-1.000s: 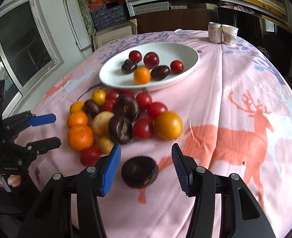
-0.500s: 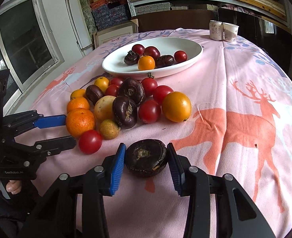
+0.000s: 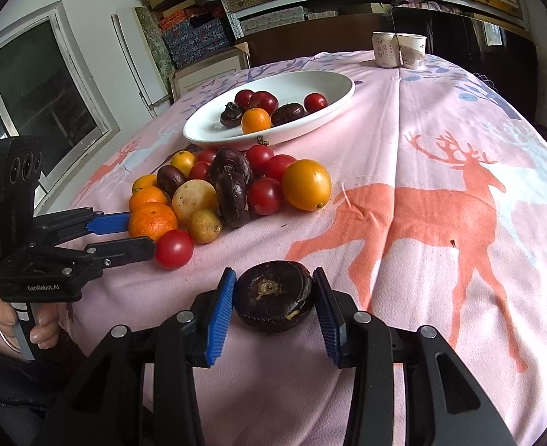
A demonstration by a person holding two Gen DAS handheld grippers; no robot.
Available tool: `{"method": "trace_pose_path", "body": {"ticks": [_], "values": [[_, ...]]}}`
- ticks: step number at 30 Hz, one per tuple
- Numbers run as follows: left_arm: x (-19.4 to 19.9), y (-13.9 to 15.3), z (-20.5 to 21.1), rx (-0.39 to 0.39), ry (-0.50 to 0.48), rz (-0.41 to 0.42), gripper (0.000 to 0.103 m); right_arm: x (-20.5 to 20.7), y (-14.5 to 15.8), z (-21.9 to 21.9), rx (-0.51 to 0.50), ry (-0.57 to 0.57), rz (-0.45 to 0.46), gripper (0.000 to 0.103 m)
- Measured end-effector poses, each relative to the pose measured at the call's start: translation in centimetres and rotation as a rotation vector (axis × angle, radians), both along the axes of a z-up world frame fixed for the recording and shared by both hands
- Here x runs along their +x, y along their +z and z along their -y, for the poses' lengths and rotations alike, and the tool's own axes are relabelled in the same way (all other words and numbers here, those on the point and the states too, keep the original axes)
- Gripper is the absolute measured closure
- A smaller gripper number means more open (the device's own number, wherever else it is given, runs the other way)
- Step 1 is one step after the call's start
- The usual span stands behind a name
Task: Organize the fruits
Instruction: 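Grasp a large orange with the left gripper while the right gripper grasps a dark purple tomato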
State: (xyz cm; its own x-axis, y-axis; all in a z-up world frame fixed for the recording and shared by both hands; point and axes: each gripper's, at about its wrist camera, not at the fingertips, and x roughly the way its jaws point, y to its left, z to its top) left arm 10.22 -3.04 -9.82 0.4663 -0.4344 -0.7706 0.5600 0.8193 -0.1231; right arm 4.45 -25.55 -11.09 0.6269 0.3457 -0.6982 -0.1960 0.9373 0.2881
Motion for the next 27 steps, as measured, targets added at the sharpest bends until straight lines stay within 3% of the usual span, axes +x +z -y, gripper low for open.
{"method": "trace_pose_path", "body": {"ticks": [3,12,21,27], "values": [[-0.2,-0.2,-0.6,0.010,0.012,0.006,0.059,-0.3,0.2,0.2,0.001,0.001,0.005,0.061],[-0.3,-1.0,2.5,0.167,0.057,0.138,0.057,-0.8,1.0,-0.5,0.006,0.025,0.025,0.061],[-2.5,0.8,0.3,0.096,0.061,0.124,0.058,-1.1,2.3,0.5,0.045,0.020,0.036,0.061],[-1.4,4.2,-1.3,0.026,0.082,0.137,0.058,2.2,4.7,0.7,0.087,0.021,0.069,0.061]]}}
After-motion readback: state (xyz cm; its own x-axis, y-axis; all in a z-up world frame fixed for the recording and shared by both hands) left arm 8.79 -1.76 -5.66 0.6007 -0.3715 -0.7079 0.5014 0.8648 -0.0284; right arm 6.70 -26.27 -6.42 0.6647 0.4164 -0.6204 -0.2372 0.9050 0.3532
